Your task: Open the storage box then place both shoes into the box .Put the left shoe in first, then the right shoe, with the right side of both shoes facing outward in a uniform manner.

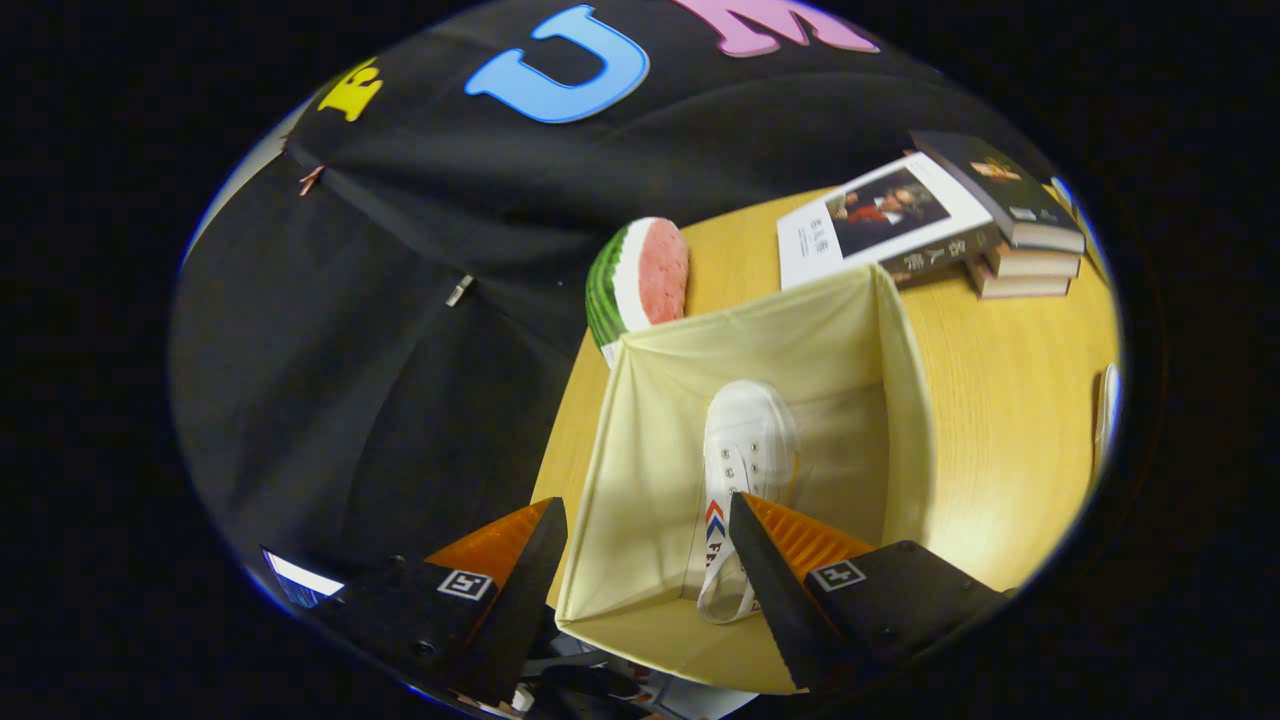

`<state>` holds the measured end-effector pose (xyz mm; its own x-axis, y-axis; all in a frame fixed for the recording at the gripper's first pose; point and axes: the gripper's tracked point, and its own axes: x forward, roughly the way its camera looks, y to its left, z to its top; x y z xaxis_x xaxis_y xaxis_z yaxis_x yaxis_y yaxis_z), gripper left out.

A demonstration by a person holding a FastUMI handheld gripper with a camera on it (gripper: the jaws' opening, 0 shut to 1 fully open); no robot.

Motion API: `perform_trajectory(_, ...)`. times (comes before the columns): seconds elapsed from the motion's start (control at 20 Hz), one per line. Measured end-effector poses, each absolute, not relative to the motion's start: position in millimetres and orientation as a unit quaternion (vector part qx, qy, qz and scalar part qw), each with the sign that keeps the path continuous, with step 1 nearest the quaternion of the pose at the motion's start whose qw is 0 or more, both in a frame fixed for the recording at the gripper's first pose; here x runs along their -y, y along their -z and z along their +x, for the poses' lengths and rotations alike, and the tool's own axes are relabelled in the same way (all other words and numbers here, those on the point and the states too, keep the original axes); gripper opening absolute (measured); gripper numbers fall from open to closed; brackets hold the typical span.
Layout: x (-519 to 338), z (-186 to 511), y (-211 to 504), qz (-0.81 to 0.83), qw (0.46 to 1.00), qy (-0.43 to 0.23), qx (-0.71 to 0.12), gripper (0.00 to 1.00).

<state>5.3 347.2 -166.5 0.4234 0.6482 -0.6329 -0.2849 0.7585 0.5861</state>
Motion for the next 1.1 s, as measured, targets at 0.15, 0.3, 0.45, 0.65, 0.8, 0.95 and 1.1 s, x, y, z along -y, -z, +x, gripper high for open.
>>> perform_trajectory(0.15,-312.2,9.0,128.8,0.183,0.851,-0.288,-0.399,0.98)
perform_trajectory(0.3,-250.6,22.6,116.0,0.157,0.884,-0.258,-0.357,0.98)
perform_trajectory(0.45,-174.9,34.1,120.4,0.137,0.907,-0.213,-0.338,0.98)
perform_trajectory(0.65,-74.1,52.3,137.9,0.115,0.924,-0.15,-0.334,0.98)
perform_trajectory(0.8,-11.7,54.8,151.5,0.124,0.922,-0.114,-0.35,0.99)
perform_trajectory(0.95,45.2,52.5,170.0,0.118,0.92,-0.087,-0.364,0.99)
perform_trajectory(1.1,92.7,51.8,189.0,0.104,0.918,-0.069,-0.377,0.98)
